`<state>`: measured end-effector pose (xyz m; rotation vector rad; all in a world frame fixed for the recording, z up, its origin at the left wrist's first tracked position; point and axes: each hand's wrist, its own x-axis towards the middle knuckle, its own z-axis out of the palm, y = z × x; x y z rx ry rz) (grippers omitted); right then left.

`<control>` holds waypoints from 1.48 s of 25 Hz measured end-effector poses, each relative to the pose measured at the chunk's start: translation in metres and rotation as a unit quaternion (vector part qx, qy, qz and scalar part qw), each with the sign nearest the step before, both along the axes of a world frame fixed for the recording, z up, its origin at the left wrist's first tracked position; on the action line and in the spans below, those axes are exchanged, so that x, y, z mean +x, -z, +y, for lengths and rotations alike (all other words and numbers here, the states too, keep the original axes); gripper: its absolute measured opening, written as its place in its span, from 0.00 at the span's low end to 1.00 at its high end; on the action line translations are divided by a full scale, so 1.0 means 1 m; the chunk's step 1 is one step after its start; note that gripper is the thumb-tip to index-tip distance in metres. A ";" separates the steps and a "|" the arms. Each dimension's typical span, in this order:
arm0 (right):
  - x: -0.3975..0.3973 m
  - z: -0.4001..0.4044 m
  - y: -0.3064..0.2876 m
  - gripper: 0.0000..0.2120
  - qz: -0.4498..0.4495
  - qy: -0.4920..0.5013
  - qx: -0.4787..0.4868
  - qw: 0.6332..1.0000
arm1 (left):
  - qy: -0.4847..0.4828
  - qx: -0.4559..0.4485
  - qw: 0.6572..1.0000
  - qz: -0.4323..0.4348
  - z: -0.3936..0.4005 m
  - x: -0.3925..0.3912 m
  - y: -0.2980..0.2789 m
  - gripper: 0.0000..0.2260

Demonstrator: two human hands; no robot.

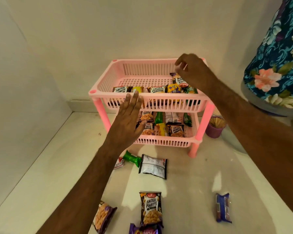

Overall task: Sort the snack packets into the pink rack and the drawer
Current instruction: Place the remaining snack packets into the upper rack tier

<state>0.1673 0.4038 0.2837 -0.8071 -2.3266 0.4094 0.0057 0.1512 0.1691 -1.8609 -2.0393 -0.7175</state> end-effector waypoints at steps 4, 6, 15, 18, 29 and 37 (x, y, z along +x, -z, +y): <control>0.025 -0.076 0.027 0.07 0.183 -0.085 0.014 0.979 | 0.004 0.008 0.999 -0.042 -0.044 -0.001 0.034 0.32; 0.035 -0.109 0.058 0.07 0.210 -0.115 -0.039 0.970 | -0.031 -0.026 0.995 -0.093 -0.065 0.003 0.058 0.31; 0.022 -0.178 0.238 0.20 -0.110 -0.105 -0.257 0.954 | -0.124 -0.227 0.915 -0.311 -0.142 0.023 0.169 0.25; 0.009 -0.185 0.265 0.27 -0.226 -0.094 -0.253 0.936 | -0.107 -0.277 0.904 -0.308 -0.155 0.035 0.188 0.27; 0.022 -0.205 0.304 0.25 -0.378 -0.009 -0.117 0.918 | -0.047 -0.400 0.880 -0.251 -0.134 0.097 0.197 0.43; 0.047 -0.202 0.304 0.28 -0.423 0.064 -0.099 0.898 | -0.027 -0.386 0.882 -0.269 -0.130 0.087 0.199 0.35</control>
